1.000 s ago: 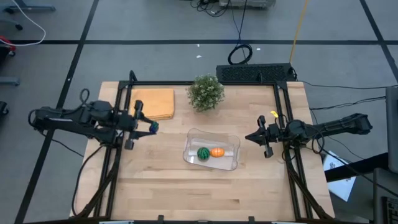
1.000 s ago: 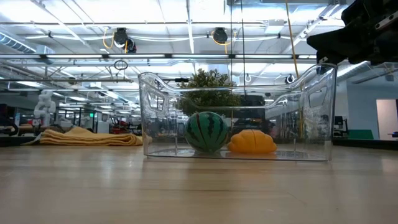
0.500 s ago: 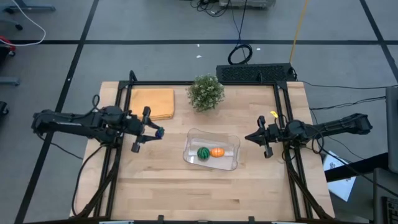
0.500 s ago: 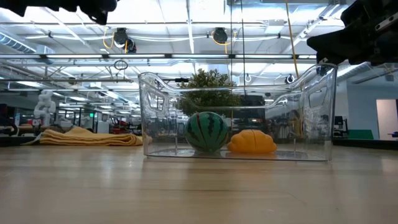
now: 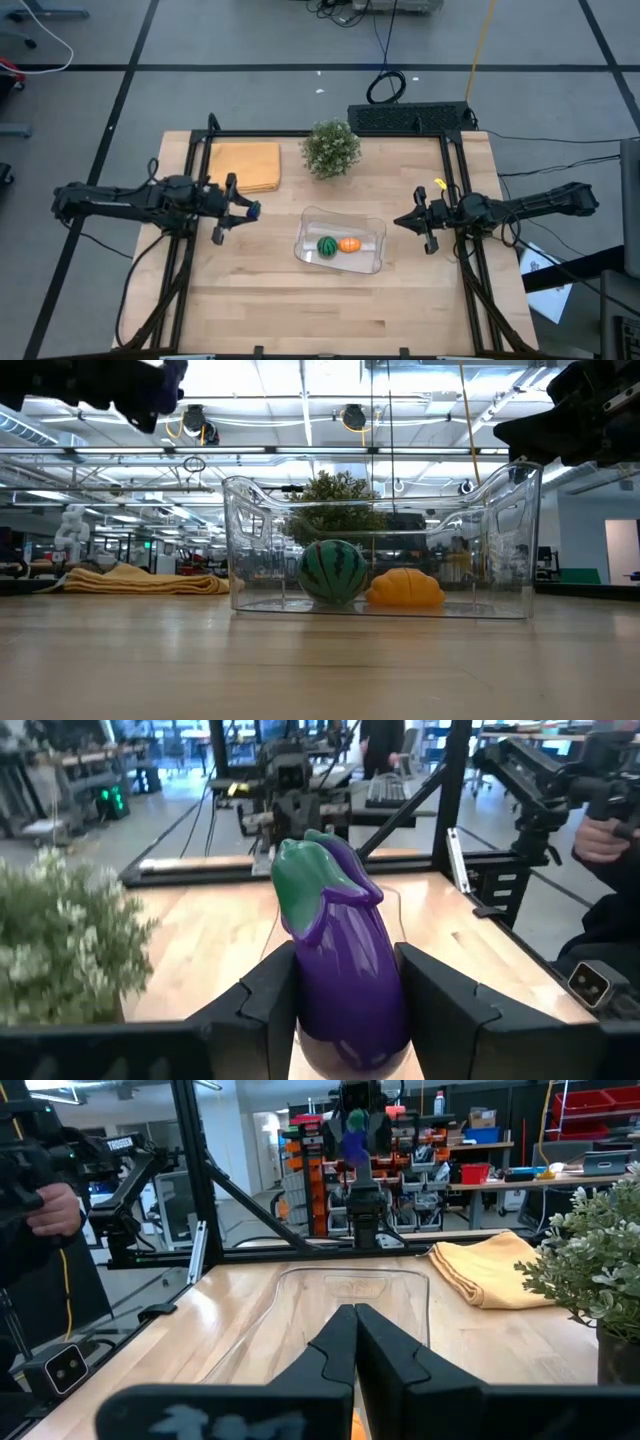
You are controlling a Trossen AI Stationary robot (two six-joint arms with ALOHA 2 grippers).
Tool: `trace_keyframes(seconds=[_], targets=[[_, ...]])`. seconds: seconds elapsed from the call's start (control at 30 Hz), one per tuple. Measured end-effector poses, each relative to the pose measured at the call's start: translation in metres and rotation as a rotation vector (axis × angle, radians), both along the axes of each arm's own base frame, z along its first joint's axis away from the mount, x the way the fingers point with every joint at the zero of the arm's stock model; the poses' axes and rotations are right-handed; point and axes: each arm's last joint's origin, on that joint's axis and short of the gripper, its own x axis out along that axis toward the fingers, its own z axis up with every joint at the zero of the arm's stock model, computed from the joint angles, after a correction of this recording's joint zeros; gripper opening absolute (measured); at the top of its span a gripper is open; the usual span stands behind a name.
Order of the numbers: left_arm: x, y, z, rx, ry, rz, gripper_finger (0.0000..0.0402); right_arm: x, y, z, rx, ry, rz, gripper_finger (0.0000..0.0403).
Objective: Pick and placing Produce into tupperware
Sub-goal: Put the eggplant into the transparent bin
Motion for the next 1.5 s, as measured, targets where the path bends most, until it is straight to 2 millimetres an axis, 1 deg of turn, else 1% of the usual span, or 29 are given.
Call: trace_keyframes(seconds=[0.27,0.73,0.83,0.93,1.07,1.27,1.5], targets=[[0.001,0.001,-0.017,-0.028,0.068,0.047,0.0152,0.000,0.000,0.000,0.000,-0.001,0.000,0.0000],[0.001,0.002,-0.017,-0.025,0.059,0.063,0.0152,0.000,0.000,0.000,0.000,-0.001,0.000,0.0000],[0.001,0.003,-0.016,-0.069,0.054,0.118,0.0152,0.000,0.000,0.000,0.000,-0.001,0.000,0.0000],[0.004,0.003,-0.017,-0.097,0.069,0.136,0.0152,0.000,0.000,0.000,-0.003,-0.001,0.000,0.0000],[0.010,0.003,-0.021,-0.110,0.096,0.139,0.0152,0.000,0.000,0.000,-0.003,-0.001,-0.001,0.0000],[0.024,0.002,-0.022,-0.101,0.072,0.102,0.0152,0.000,0.000,0.000,-0.003,-0.001,-0.001,0.0000],[0.045,0.001,-0.016,-0.083,0.108,0.065,0.0152,0.000,0.000,0.000,0.000,0.000,-0.001,0.0000]])
